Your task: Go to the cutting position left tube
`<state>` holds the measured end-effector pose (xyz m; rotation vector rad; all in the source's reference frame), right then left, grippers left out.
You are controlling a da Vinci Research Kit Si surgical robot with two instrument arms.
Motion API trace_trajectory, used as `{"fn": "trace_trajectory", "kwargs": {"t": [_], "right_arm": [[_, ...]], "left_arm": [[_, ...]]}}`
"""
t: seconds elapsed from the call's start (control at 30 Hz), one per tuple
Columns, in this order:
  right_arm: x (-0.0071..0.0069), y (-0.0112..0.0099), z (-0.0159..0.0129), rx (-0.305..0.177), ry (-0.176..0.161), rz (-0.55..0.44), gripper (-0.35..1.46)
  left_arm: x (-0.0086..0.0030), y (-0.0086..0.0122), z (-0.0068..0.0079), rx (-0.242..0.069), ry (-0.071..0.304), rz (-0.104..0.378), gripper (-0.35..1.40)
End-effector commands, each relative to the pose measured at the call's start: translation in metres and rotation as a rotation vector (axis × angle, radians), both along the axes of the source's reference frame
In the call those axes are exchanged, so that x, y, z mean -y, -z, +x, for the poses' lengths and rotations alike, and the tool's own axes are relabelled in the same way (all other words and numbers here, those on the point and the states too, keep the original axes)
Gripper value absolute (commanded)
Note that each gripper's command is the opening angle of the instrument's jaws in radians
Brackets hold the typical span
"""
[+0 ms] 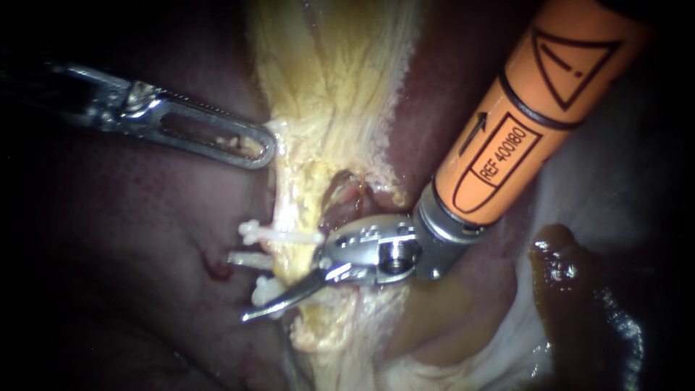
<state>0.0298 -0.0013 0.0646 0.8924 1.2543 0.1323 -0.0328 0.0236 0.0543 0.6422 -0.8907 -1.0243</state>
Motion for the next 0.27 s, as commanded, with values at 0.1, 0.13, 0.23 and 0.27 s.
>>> {"fn": "trace_trajectory", "kwargs": {"t": [0.1, 0.13, 0.23, 0.27], "right_arm": [[0.0000, -0.0001, 0.0000, 0.000, 0.000, 0.000, 1.39], [-0.0001, -0.0001, 0.0000, 0.000, 0.000, 0.000, 1.39], [-0.0001, -0.0002, 0.0000, 0.000, 0.000, 0.000, 1.39], [-0.0001, -0.0002, 0.0000, 0.000, 0.000, 0.000, 1.39]], "left_arm": [[0.0000, 0.0000, 0.0000, 0.000, 0.000, 0.000, -0.35], [0.0000, 0.0000, 0.0000, 0.000, 0.000, 0.000, -0.35], [0.0000, 0.0000, 0.0000, 0.000, 0.000, 0.000, -0.35], [0.0000, 0.0000, 0.0000, 0.000, 0.000, 0.000, -0.35]]}}
